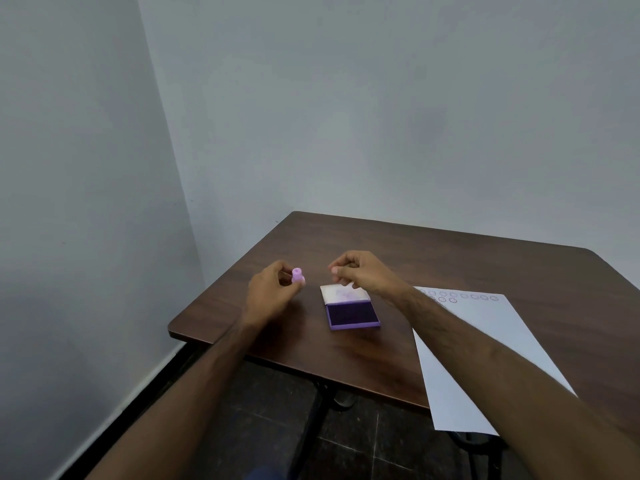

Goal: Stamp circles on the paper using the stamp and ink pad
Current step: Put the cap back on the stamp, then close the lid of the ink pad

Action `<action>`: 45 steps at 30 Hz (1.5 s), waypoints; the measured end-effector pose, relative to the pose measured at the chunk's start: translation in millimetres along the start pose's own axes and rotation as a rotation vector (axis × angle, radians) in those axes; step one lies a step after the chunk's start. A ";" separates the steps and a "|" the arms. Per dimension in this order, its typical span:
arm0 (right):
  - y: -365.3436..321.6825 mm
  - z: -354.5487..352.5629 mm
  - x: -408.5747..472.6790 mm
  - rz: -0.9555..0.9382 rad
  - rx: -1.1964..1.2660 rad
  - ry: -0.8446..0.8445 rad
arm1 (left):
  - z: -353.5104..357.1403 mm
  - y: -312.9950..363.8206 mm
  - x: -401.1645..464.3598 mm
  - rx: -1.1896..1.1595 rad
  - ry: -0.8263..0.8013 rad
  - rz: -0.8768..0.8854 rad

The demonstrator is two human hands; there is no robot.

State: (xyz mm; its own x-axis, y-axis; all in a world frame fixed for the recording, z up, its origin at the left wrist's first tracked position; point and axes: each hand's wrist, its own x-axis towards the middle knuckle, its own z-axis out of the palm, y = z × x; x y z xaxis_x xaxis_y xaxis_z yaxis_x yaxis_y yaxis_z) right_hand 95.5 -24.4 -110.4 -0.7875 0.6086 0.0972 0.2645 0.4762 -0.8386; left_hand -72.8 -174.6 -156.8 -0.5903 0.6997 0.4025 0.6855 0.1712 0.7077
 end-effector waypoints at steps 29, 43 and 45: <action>33.4 -24.5 2.3 0.305 -0.185 0.011 | 35.9 39.0 -0.7 0.113 -0.278 -0.112; 23.2 -35.1 -14.7 0.250 0.229 0.278 | 38.0 71.6 -1.8 -0.316 0.008 -0.187; 18.4 -39.8 -19.9 0.220 0.267 0.299 | 35.4 77.2 -1.2 -0.335 0.062 -0.167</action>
State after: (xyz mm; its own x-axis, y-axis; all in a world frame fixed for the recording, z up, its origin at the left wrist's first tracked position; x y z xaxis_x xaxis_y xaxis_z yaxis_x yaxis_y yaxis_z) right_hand 138.2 -2.5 -106.4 -0.5229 0.8522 0.0194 0.2237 0.1591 -0.9616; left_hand -4.1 -137.7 -123.3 -0.7140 0.6360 0.2928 0.4063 0.0358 0.9130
